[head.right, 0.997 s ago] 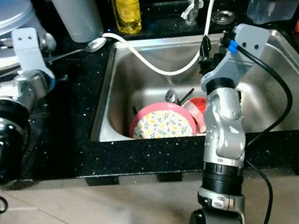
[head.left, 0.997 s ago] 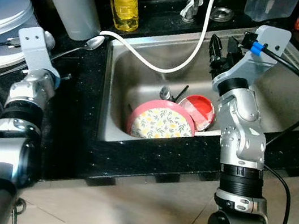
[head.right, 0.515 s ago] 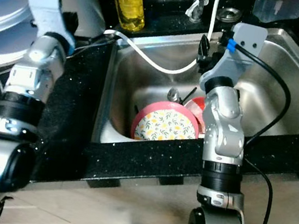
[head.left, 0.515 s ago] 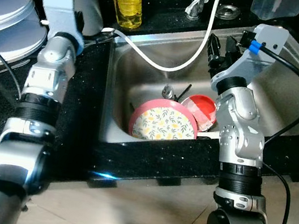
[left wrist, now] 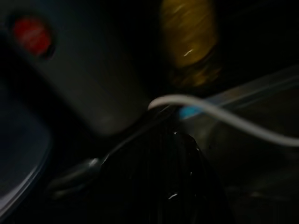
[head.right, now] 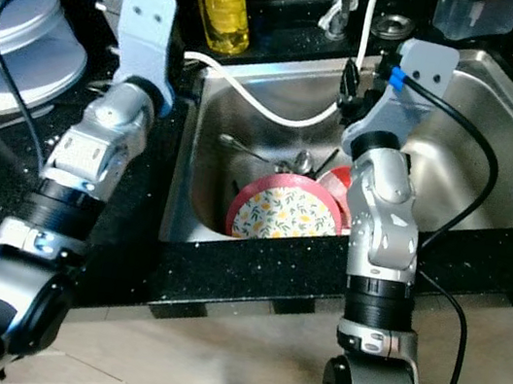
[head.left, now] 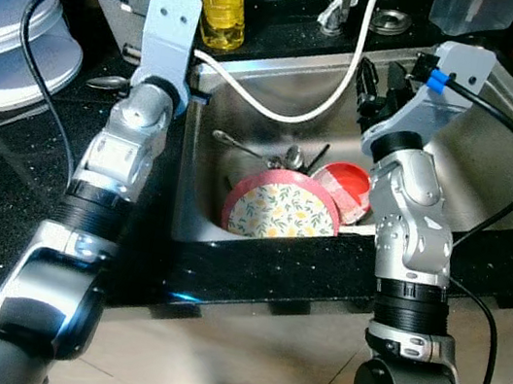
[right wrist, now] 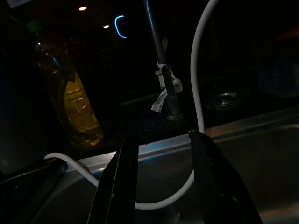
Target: Kitchen organization
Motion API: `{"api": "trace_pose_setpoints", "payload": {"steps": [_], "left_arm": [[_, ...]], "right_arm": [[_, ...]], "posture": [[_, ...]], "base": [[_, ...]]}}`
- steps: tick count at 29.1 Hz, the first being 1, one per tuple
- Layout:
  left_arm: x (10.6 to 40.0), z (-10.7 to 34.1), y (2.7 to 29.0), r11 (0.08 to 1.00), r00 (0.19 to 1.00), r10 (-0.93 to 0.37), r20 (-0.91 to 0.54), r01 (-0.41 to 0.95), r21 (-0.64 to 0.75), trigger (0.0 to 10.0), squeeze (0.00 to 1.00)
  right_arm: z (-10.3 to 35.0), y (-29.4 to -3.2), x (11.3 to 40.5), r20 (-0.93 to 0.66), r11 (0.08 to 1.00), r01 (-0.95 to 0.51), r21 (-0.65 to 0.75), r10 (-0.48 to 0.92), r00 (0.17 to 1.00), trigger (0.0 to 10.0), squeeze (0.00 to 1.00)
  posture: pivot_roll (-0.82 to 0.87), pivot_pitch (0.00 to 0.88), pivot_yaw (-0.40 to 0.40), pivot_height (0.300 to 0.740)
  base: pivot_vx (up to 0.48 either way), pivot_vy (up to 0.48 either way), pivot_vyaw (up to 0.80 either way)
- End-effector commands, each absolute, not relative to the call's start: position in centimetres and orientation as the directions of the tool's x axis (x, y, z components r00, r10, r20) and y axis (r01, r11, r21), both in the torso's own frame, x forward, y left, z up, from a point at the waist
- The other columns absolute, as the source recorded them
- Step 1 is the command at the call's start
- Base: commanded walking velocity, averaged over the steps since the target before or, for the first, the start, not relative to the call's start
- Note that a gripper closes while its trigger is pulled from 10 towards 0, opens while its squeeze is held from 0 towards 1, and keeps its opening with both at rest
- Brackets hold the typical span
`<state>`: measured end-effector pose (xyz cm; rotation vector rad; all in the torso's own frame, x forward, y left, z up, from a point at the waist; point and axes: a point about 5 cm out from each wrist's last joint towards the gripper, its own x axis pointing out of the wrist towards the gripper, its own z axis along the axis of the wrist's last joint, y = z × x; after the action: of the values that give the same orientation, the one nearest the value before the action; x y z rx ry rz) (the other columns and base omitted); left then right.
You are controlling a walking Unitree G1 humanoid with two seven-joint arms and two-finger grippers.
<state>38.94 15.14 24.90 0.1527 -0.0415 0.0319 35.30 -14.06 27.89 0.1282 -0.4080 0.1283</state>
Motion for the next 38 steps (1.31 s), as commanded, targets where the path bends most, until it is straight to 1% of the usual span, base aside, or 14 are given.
{"api": "trace_pose_setpoints", "payload": {"steps": [1,4,5,7,8,9,15,20,21,22,26,30,34,38], "left_arm": [[38.9,24.2,17.7,0.980,0.991,0.132,-0.004,-0.130,0.151,10.0,0.00],[39.0,22.9,20.1,0.970,0.963,0.240,-0.125,-0.233,0.069,10.0,0.00],[39.0,21.7,20.9,0.966,0.947,0.250,-0.203,-0.258,-0.013,10.0,0.00],[39.1,21.4,21.1,0.965,0.943,0.247,-0.222,-0.260,-0.031,10.0,0.00],[39.2,21.1,21.3,0.963,0.939,0.252,-0.233,-0.266,-0.034,10.0,0.35],[39.3,20.8,21.5,0.962,0.936,0.252,-0.246,-0.269,-0.039,10.0,1.00],[39.8,20.4,22.7,0.942,0.911,0.299,-0.283,-0.329,-0.065,10.0,1.00],[39.9,21.5,24.2,0.918,0.895,0.351,-0.276,-0.387,-0.083,10.0,1.00],[39.9,21.8,24.5,0.917,0.894,0.357,-0.269,-0.390,-0.080,10.0,0.67],[40.0,22.2,24.7,0.918,0.897,0.361,-0.254,-0.389,-0.072,10.0,0.00],[40.1,22.9,25.1,0.923,0.909,0.354,-0.219,-0.377,-0.072,10.0,0.00],[40.3,24.0,25.5,0.926,0.927,0.338,-0.162,-0.358,-0.119,10.0,0.00],[40.4,24.2,25.9,0.912,0.928,0.340,-0.149,-0.365,-0.189,10.0,0.00],[40.7,24.9,26.0,0.898,0.940,0.323,-0.107,-0.340,-0.279,10.0,0.00]], "right_arm": [[27.7,-13.8,35.2,0.406,0.981,-0.158,0.115,0.099,0.908,10.0,0.00],[27.8,-13.8,35.3,0.406,0.980,-0.159,0.117,0.099,0.908,10.0,0.00],[27.8,-13.7,35.3,0.407,0.980,-0.162,0.118,0.101,0.908,10.0,0.00],[27.8,-13.7,35.3,0.408,0.980,-0.163,0.118,0.102,0.907,10.0,0.00],[27.8,-13.6,35.3,0.409,0.979,-0.165,0.117,0.104,0.907,10.0,0.00],[27.9,-13.6,35.3,0.410,0.979,-0.168,0.116,0.107,0.906,10.0,0.00],[28.3,-13.3,35.2,0.419,0.978,-0.187,0.097,0.131,0.898,10.0,0.00],[29.3,-12.6,35.6,0.427,0.969,-0.244,0.038,0.205,0.881,10.0,0.00],[29.3,-12.3,35.8,0.419,0.965,-0.260,0.018,0.229,0.879,10.0,0.00],[29.2,-12.0,36.1,0.404,0.963,-0.270,-0.003,0.249,0.880,10.0,0.00],[29.1,-11.2,36.7,0.378,0.957,-0.287,-0.033,0.278,0.883,10.0,0.00],[29.3,-10.2,37.4,0.360,0.948,-0.313,-0.057,0.311,0.880,10.0,0.00],[30.1,-9.6,37.4,0.377,0.938,-0.339,-0.065,0.338,0.862,10.0,0.00],[31.4,-9.7,36.9,0.450,0.942,-0.330,-0.061,0.321,0.833,10.0,0.00]], "posture": [[0.05,0.085,0.199,0.740],[0.05,0.084,0.196,0.740],[0.05,0.084,0.196,0.740],[0.05,0.084,0.196,0.740],[0.05,0.088,0.192,0.740],[0.05,0.091,0.191,0.740],[0.03,0.107,0.194,0.740],[0.04,0.138,0.189,0.740],[0.05,0.153,0.177,0.740],[0.05,0.161,0.172,0.740],[0.06,0.181,0.155,0.740],[0.07,0.206,0.134,0.740],[0.07,0.226,0.116,0.740],[0.06,0.250,0.114,0.740]], "base": [[0.000,0.000,0.00],[0.000,0.000,0.00],[0.000,0.000,0.00],[0.000,0.000,0.00],[0.000,0.000,0.00],[0.000,0.000,0.00],[0.000,0.000,0.00],[0.000,0.000,0.00],[0.000,0.000,0.00],[0.000,0.000,0.00],[0.000,0.000,0.00],[0.000,0.000,0.00],[0.000,0.000,0.00],[0.000,0.000,0.00]]}}
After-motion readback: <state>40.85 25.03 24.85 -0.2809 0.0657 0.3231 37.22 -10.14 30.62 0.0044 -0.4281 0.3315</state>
